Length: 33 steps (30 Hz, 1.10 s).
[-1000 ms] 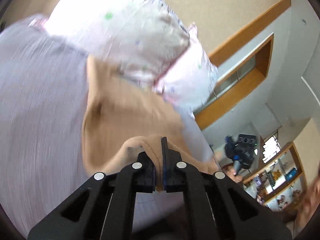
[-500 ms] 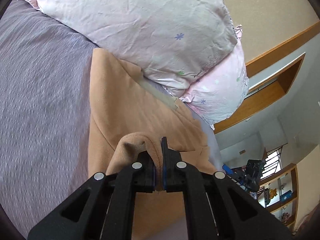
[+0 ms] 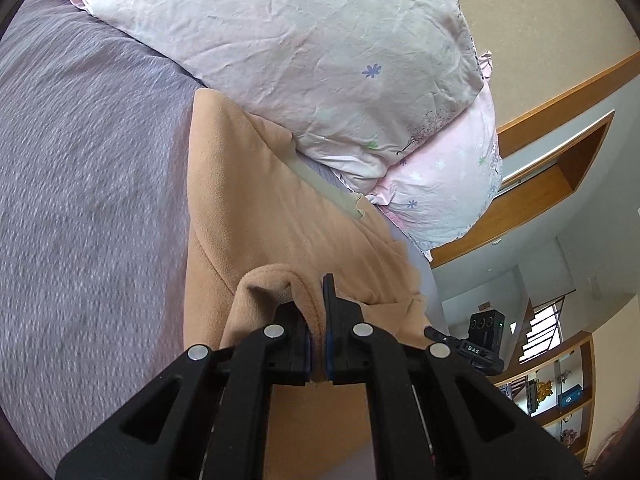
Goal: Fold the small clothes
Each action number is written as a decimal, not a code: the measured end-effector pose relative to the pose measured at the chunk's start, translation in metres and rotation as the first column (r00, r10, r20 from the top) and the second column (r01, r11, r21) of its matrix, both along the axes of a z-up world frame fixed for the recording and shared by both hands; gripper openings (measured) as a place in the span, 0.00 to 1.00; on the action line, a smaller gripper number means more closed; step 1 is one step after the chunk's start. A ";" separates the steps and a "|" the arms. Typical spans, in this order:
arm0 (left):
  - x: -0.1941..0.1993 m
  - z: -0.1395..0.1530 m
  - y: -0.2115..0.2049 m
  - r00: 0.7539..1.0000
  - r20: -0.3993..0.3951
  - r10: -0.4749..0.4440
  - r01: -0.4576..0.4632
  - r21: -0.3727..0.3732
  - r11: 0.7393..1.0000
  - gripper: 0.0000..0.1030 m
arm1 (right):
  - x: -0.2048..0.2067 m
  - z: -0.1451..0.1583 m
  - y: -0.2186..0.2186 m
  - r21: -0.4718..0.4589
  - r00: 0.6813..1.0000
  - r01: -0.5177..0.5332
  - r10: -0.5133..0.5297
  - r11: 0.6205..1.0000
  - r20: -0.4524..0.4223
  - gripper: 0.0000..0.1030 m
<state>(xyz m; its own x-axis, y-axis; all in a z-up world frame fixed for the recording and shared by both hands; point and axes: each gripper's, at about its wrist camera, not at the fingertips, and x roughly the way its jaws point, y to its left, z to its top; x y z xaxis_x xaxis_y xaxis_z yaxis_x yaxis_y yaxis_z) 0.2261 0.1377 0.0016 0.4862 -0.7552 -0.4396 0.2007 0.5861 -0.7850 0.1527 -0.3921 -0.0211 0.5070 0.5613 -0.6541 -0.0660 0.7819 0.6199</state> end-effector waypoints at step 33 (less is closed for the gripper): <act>0.057 0.045 0.036 0.975 0.032 0.219 -0.221 0.062 0.973 0.86 | 0.093 0.076 0.080 -0.506 0.963 0.212 -0.091 0.836 0.254 0.56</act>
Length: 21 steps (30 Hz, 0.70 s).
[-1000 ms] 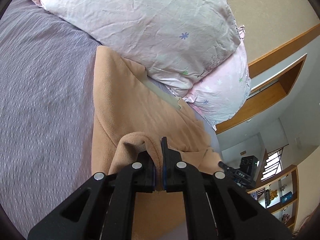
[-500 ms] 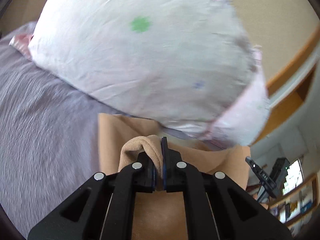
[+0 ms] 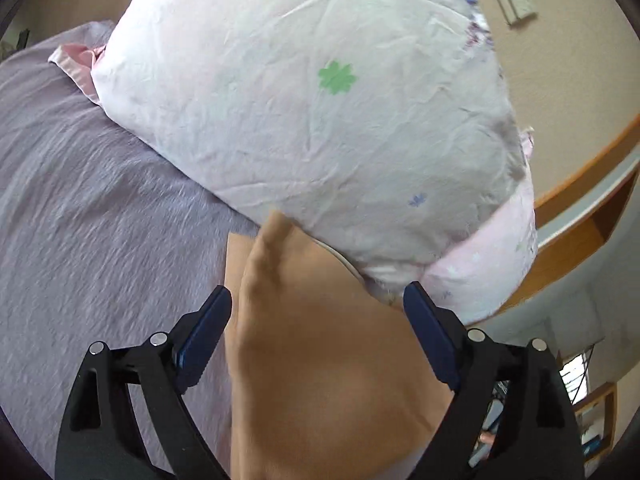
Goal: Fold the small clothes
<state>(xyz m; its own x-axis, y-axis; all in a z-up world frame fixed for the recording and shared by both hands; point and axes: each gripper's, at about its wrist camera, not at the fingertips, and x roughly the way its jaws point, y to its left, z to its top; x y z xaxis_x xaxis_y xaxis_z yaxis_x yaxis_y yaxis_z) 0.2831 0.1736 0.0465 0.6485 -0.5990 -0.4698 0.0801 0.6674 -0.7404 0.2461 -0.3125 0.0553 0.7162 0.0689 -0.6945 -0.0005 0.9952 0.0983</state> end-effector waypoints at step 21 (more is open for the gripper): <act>-0.035 -0.044 -0.047 0.970 -0.167 -0.176 0.197 0.115 0.974 0.86 | -0.004 -0.061 0.031 0.159 0.973 -0.138 0.164 0.978 -0.161 0.72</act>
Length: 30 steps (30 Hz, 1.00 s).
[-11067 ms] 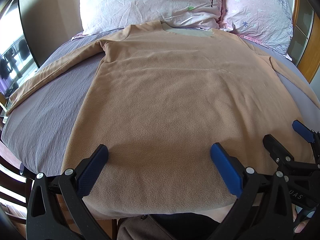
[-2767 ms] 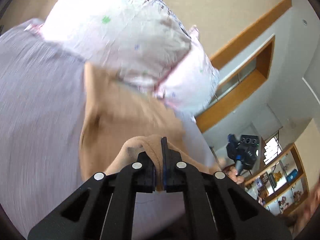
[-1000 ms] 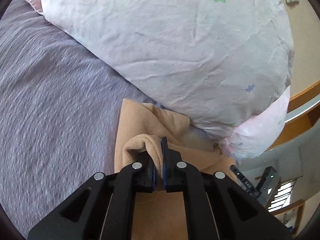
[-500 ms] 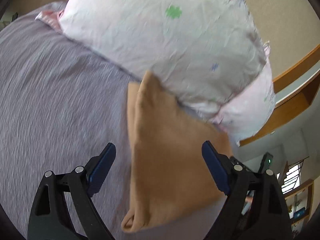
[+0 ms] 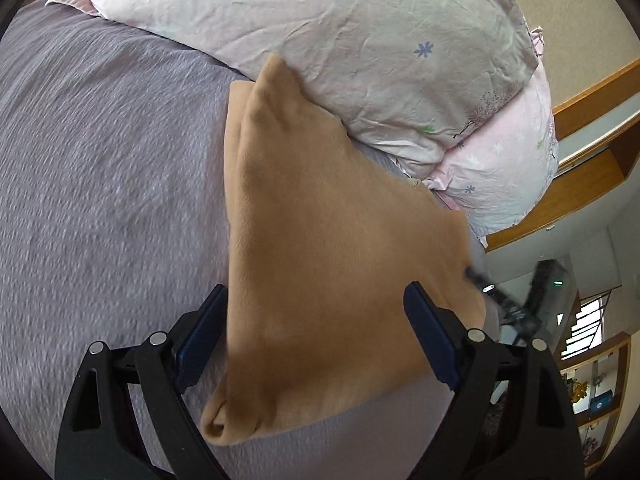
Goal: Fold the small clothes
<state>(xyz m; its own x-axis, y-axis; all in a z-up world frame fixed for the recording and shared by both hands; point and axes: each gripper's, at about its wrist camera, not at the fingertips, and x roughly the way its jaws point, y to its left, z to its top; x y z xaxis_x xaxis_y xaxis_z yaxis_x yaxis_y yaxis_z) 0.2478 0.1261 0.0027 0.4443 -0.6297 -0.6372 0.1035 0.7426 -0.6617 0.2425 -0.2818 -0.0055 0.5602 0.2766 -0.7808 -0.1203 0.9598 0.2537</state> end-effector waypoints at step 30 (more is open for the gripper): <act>0.052 0.033 -0.270 0.903 0.029 -0.428 0.388 -0.479 0.787 0.26 | -0.036 -0.005 -0.143 0.689 0.944 0.127 -0.300 0.714 0.136 0.94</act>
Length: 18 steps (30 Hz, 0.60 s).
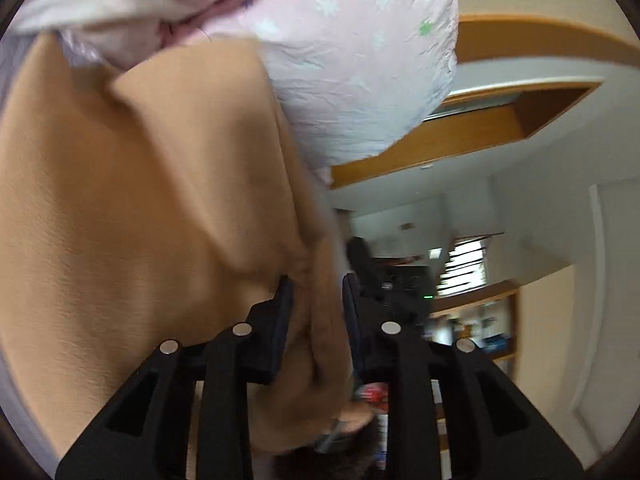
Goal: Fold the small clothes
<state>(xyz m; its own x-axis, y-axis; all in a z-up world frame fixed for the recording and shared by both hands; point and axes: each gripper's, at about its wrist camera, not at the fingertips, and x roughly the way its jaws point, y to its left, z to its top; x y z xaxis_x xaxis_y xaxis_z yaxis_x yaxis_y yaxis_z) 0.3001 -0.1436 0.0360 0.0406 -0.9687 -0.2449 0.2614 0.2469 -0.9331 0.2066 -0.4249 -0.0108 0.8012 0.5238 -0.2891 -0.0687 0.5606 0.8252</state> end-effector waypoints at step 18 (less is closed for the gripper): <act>-0.020 -0.024 0.071 0.973 0.183 0.138 -0.206 0.432 0.878 0.77 | 0.012 -0.006 0.037 -0.222 0.948 -0.193 0.123 0.956 -0.293 0.93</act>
